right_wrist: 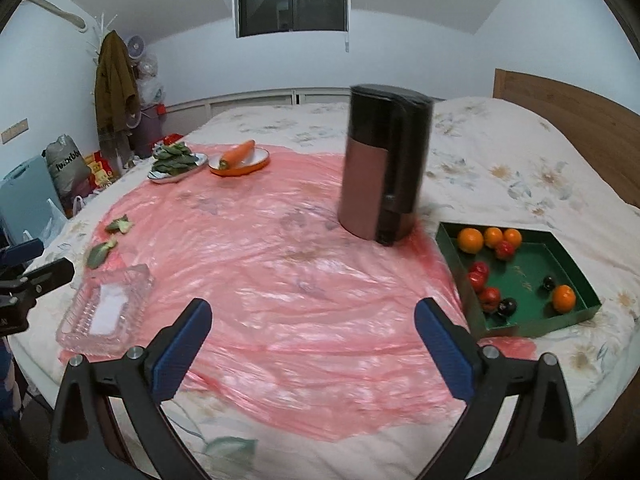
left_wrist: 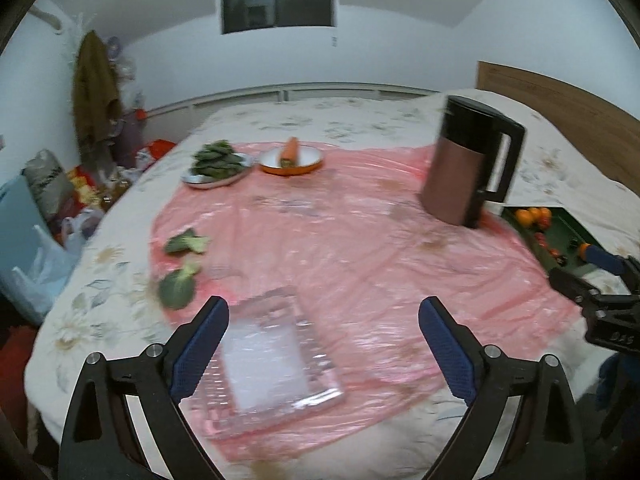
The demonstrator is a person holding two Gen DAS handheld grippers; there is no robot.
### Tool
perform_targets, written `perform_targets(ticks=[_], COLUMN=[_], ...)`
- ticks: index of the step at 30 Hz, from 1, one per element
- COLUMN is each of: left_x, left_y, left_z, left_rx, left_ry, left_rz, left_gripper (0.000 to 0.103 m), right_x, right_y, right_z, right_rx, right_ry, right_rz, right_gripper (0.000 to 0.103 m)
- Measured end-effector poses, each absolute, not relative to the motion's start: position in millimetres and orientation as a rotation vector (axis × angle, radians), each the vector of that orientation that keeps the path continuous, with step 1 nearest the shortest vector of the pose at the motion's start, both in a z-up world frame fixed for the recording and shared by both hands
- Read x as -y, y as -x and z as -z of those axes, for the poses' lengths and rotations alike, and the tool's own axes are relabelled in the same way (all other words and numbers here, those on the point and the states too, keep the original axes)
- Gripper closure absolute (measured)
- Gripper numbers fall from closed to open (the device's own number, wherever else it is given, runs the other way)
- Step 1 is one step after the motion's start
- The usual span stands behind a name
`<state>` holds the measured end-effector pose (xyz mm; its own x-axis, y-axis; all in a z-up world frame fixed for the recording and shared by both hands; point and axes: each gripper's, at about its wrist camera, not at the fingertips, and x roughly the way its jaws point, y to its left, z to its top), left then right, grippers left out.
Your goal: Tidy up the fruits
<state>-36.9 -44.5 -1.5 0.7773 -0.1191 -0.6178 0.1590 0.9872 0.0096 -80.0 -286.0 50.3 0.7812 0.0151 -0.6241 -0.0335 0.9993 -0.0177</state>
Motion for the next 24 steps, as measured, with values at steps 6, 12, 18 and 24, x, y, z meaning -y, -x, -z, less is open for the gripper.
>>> perform_targets(ticks=[6,12,18,24], left_x=[21.8,11.6,3.6,1.2], left_y=[36.1,34.4,34.6,33.2], left_z=[8.3,13.0,14.1,14.2], left_rx=[-0.68,-0.688,-0.677,-0.675], left_ry=[-0.052,-0.057,-0.035,-0.045], left_rz=[0.109,0.079,0.081,0.075], left_gripper=[0.01,0.009,0.009,0.009], right_x=[264.8,250.1,243.7,244.4], right_y=[77.8,74.8,71.0,69.0], right_z=[-54.1,-53.0,-52.0,-49.5], right_rx=[-0.646,-0.64,-0.639,-0.648], right_ry=[0.03,0.04,0.044,0.035], right_rz=[-0.019,-0.009,0.003,0.001], right_gripper=[0.0,0.0,0.0,0.0])
